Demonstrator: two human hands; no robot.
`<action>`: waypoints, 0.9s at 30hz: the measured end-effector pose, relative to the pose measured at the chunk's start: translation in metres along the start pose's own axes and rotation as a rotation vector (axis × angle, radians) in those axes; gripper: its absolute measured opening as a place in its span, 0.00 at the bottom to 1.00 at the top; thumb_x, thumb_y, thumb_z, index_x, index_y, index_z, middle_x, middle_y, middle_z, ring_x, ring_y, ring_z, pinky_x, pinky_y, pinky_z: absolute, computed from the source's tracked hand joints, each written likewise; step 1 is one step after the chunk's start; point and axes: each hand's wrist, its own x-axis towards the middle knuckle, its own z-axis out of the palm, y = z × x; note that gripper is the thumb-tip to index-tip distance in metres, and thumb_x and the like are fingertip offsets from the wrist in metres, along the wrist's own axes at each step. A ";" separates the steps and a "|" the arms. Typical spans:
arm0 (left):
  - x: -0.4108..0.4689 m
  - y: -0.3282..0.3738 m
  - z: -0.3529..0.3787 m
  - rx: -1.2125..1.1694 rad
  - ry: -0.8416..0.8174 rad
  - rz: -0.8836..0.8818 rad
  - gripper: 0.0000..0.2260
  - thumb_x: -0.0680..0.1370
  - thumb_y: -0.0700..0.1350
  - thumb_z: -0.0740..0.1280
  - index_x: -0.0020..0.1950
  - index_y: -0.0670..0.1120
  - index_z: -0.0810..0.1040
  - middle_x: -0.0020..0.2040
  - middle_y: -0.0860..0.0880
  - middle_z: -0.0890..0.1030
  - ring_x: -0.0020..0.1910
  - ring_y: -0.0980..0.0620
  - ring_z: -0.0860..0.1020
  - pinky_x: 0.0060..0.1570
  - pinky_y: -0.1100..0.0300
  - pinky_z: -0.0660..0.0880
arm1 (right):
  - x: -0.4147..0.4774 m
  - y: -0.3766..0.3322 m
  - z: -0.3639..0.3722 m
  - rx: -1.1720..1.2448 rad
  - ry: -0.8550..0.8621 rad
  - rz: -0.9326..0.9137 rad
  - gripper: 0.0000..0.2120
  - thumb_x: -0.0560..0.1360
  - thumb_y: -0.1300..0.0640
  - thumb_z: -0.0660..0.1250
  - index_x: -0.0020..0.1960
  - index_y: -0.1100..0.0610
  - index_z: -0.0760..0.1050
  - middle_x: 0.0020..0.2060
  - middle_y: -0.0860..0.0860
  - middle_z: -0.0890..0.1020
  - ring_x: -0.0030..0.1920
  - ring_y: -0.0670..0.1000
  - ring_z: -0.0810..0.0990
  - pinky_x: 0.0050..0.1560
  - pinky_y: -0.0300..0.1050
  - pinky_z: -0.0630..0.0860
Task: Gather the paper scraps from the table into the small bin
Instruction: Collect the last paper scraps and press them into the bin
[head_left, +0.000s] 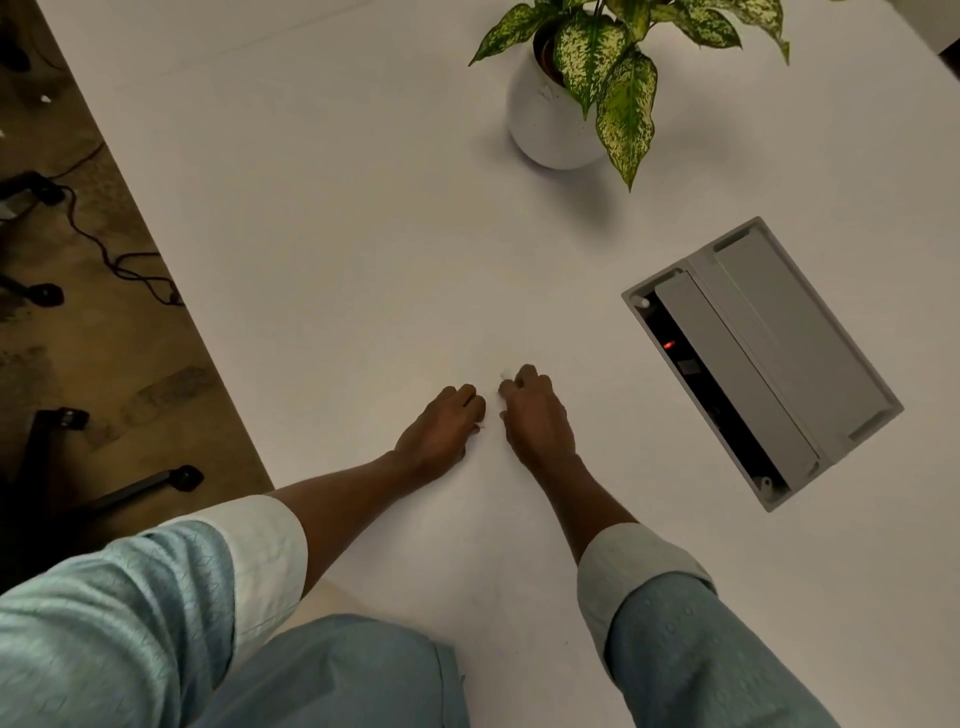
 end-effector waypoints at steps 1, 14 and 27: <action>0.000 0.001 0.000 -0.011 0.005 -0.008 0.04 0.80 0.33 0.65 0.51 0.41 0.77 0.51 0.43 0.78 0.47 0.44 0.74 0.44 0.47 0.74 | -0.004 -0.001 0.002 -0.003 0.014 0.006 0.11 0.81 0.65 0.63 0.63 0.60 0.75 0.62 0.56 0.74 0.56 0.56 0.75 0.48 0.49 0.80; 0.001 0.014 0.000 -0.081 -0.019 -0.162 0.11 0.71 0.28 0.64 0.47 0.42 0.74 0.46 0.45 0.76 0.44 0.45 0.71 0.44 0.47 0.74 | -0.020 0.010 0.008 0.243 0.128 0.097 0.21 0.79 0.68 0.64 0.71 0.57 0.72 0.58 0.55 0.74 0.50 0.55 0.79 0.49 0.52 0.81; 0.005 0.012 -0.004 -0.113 -0.067 -0.193 0.13 0.67 0.28 0.65 0.44 0.44 0.75 0.44 0.48 0.76 0.44 0.46 0.73 0.46 0.45 0.77 | 0.014 -0.003 -0.006 0.011 0.037 -0.068 0.09 0.80 0.69 0.58 0.56 0.62 0.74 0.59 0.57 0.75 0.52 0.57 0.76 0.46 0.49 0.78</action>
